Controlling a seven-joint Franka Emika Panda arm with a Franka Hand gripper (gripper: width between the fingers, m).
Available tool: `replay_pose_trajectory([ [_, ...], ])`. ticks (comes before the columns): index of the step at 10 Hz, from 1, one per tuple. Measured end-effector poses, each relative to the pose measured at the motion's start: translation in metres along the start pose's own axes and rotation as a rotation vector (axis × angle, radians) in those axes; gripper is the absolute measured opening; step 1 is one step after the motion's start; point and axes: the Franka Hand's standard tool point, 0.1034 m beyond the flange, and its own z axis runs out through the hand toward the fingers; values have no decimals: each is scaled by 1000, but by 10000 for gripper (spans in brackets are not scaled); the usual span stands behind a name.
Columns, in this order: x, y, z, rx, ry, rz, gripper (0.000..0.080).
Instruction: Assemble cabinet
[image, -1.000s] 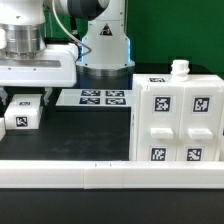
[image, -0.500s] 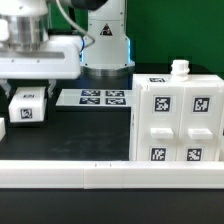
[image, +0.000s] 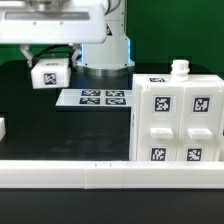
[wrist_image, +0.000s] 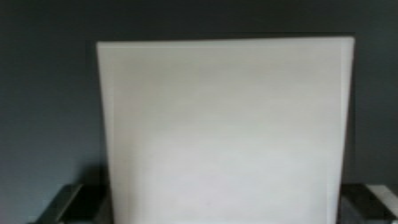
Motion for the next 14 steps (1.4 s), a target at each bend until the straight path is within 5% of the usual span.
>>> replay_pose_trajectory([
  [3, 39, -27, -35, 12, -14, 96, 561],
  [8, 35, -27, -30, 11, -19, 76, 563],
  [14, 94, -110, -91, 8, -84, 222, 563],
])
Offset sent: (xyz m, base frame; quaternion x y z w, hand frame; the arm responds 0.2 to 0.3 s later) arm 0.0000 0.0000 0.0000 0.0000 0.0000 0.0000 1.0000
